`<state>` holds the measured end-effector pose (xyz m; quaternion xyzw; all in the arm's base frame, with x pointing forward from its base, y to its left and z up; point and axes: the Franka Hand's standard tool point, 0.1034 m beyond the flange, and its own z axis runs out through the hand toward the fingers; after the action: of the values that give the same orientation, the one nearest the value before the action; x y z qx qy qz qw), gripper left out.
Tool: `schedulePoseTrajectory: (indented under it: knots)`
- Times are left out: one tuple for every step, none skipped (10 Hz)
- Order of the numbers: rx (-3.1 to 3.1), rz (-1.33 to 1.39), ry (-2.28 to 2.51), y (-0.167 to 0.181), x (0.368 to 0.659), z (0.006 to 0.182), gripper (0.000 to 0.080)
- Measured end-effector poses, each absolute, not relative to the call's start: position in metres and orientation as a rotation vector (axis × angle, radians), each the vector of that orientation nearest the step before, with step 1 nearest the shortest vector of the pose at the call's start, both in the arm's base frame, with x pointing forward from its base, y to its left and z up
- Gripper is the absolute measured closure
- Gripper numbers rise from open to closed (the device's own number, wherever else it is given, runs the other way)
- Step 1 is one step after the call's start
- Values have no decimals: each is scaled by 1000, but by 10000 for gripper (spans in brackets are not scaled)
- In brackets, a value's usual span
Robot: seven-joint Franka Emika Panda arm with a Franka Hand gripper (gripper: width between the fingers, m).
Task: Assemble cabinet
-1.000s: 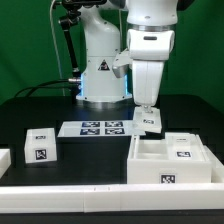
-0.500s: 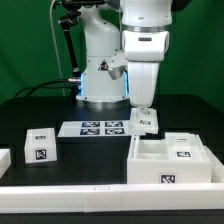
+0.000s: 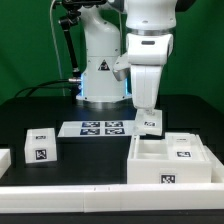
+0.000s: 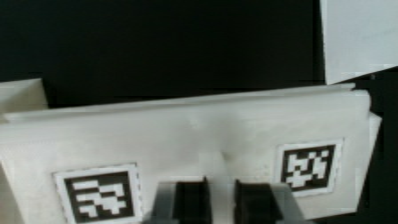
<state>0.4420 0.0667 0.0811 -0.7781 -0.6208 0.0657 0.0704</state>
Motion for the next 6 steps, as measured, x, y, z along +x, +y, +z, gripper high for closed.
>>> schedulePoseTrajectory:
  knots:
    - [-2341,191,-1864,63,443,80,735]
    - [-2343,188,-1870,63,443,80,735]
    - [-2352,158,-1882,65,444,79,735]
    - [-2356,148,-1883,65,444,78,735]
    - [-2362,130,-1887,66,445,77,735]
    - [-2361,133,-1885,66,444,77,735]
